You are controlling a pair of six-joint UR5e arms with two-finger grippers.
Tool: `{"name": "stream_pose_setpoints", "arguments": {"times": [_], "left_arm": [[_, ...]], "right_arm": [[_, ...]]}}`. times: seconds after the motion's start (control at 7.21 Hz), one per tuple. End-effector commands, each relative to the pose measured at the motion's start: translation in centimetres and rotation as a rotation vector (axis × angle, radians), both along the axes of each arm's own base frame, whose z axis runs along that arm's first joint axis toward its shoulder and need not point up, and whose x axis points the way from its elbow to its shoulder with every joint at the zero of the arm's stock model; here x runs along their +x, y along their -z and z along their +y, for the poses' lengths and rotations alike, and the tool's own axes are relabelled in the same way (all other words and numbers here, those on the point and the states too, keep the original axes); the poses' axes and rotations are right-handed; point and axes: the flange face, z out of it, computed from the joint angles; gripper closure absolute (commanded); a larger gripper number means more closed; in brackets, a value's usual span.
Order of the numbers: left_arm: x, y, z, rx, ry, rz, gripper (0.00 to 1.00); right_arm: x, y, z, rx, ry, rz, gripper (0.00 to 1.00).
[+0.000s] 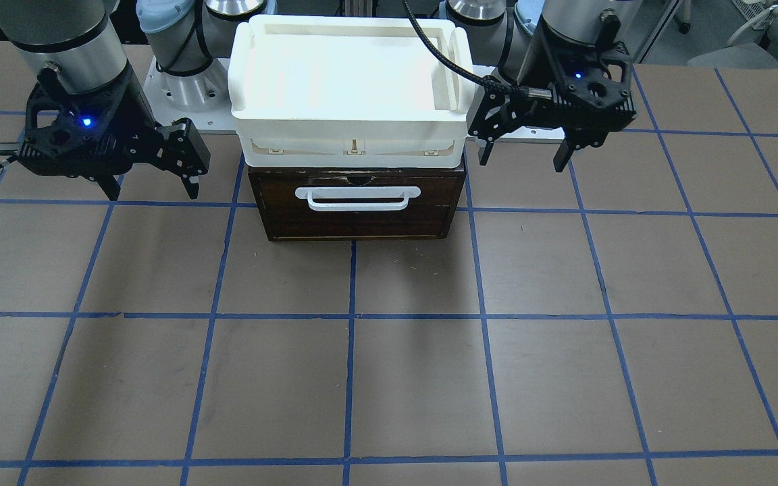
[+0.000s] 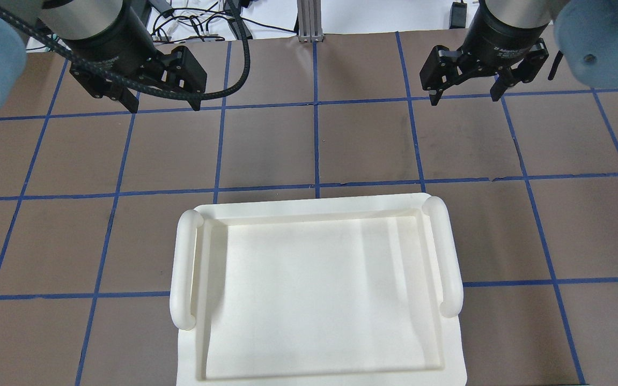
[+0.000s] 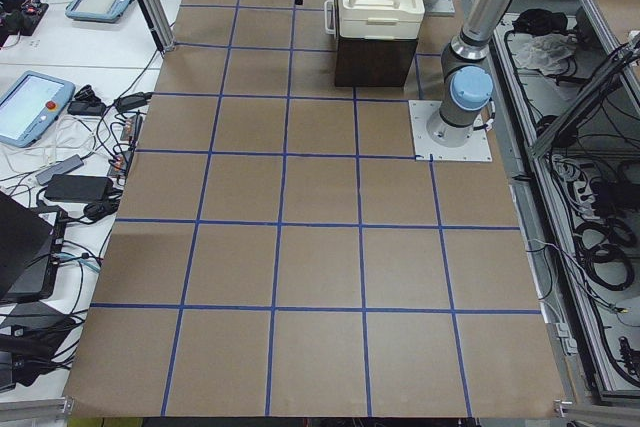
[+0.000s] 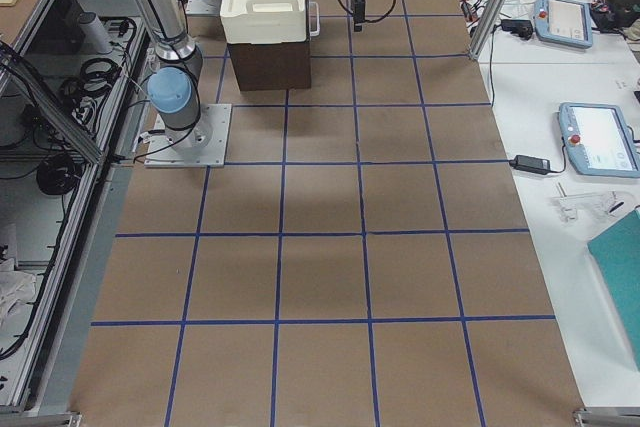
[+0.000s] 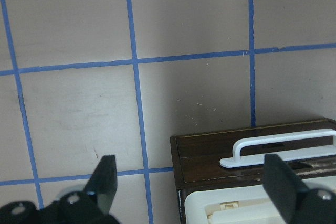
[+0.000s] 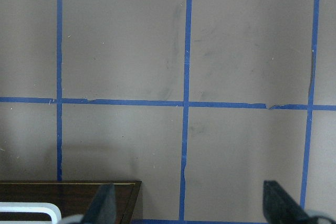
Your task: Put scissors in drawer and close it
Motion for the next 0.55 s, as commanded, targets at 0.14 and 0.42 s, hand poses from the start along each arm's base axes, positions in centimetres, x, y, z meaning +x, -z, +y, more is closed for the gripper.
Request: {"name": "stream_pose_setpoints", "arguments": {"times": [0.14, 0.42], "left_arm": [[0.72, -0.17, -0.76, -0.002, -0.010, -0.004, 0.00], [0.74, -0.08, -0.54, 0.001, -0.010, -0.006, 0.00]], "right_arm": [[-0.06, -0.02, -0.03, -0.002, 0.000, 0.000, 0.00], [-0.06, -0.02, -0.03, -0.002, 0.000, 0.000, 0.00]]}}
